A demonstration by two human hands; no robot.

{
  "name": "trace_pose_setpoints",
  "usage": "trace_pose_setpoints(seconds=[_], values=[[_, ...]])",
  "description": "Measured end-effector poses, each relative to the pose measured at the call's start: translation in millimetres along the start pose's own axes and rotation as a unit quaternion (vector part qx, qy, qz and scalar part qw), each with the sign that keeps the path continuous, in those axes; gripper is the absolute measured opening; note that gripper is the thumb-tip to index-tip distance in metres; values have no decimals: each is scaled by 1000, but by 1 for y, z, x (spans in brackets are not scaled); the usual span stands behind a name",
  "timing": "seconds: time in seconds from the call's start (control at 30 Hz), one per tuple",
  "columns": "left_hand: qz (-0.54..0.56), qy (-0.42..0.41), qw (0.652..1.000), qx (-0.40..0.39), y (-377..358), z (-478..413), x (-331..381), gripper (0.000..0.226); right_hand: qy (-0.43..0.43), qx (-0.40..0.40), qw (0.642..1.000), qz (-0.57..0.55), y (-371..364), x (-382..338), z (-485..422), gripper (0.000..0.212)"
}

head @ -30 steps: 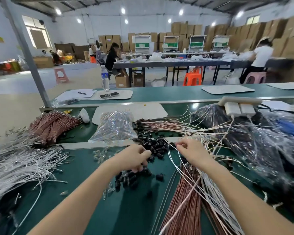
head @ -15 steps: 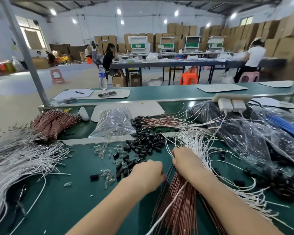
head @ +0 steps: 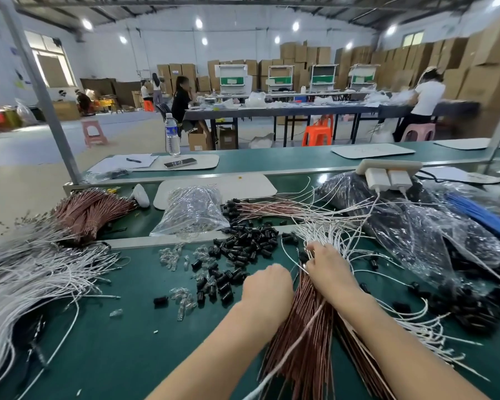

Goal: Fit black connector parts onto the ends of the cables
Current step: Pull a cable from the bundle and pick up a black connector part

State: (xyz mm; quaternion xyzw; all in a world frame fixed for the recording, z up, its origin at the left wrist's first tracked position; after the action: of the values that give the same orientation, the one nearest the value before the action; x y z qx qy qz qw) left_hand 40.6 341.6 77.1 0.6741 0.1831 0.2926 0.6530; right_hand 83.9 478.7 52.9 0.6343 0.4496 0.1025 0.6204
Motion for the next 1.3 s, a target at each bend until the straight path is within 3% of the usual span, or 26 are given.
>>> trace_pose_setpoints(seconds=[0.17,0.33,0.4,0.47,0.57,0.63,0.7,0.83,0.9,0.97,1.03,1.1,1.17,1.23,1.3], values=[[157,-45,986,41,54,-4,-30,20,26,24,999,9,-2,6,4,30],[284,-30,940,184,105,7,-87,28,38,54,998,16,-3,0,9,29],[395,-3,884,251,103,15,-112,23,79,90,992,24,-1,-11,14,28],[552,53,781,287,83,24,-130,14,137,87,987,-14,-1,-28,20,28],[721,137,619,280,33,32,-141,13,222,-35,972,-73,-13,-58,32,32],[769,157,556,275,4,31,-142,14,252,-121,959,-46,-28,-69,43,50],[786,157,526,284,-14,27,-143,15,258,-148,955,18,-39,-69,50,60],[783,131,520,315,-24,20,-150,23,270,-112,956,21,-40,-70,50,35],[744,112,566,338,-23,16,-151,23,239,-100,964,-59,-39,-70,44,28],[708,99,600,359,-23,14,-150,20,154,-72,962,-215,-36,-68,34,18],[697,91,610,366,-22,13,-149,18,15,-53,902,-429,-38,-62,23,17],[700,83,612,358,-24,13,-148,17,-113,-48,779,-615,-47,-57,16,22],[711,80,608,345,-26,12,-145,20,-175,-43,684,-707,-55,-52,14,24],[718,81,604,336,-26,10,-143,22,-200,-48,634,-746,-60,-49,11,27],[717,85,608,329,-27,8,-142,22,-204,-51,611,-763,-61,-46,9,26]])
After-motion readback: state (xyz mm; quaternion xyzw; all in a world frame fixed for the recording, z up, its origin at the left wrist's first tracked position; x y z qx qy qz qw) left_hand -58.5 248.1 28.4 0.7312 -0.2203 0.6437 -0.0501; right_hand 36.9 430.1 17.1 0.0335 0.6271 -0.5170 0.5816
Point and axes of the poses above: each hand's wrist, its own z-axis away from the middle knuckle, its own y-axis out of the back of the hand, x = y × z, the point moved 4 cm from there along -z, towards the middle knuckle, and after that the axes turned 4 degrees about x, right-handed, at the moved point
